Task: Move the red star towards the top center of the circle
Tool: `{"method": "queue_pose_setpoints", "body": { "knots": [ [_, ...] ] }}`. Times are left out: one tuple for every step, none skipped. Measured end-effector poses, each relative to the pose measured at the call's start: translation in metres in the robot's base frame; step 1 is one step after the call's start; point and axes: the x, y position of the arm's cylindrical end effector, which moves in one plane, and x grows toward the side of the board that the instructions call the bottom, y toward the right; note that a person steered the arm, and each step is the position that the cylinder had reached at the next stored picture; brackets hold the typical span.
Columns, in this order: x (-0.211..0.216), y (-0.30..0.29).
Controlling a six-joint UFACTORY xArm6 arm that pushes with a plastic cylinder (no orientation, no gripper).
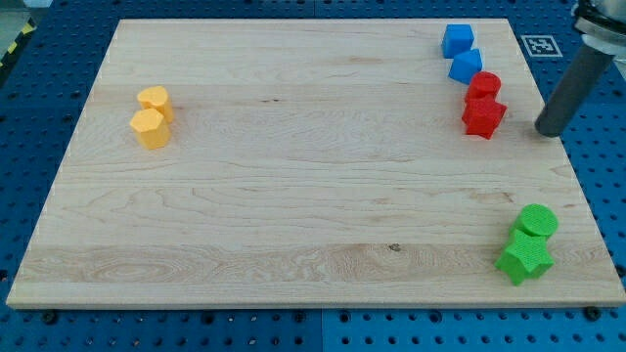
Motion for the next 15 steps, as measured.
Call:
{"method": "queue_pose_setpoints", "body": {
  "knots": [
    [0.0,-0.003],
    [0.0,-0.039],
    [-0.005,-0.082],
    [-0.034,-0.107],
    [-0.063,-0.129],
    [-0.083,-0.166],
    [-0.089,-0.199],
    [-0.08,-0.228],
    [-0.074,-0.258],
    [-0.078,-0.279],
    [-0.08,-0.305],
    [-0.097,-0.312],
    [-0.119,-0.301],
    [-0.127,-0.279],
    [-0.13,-0.274]
  ]
}}
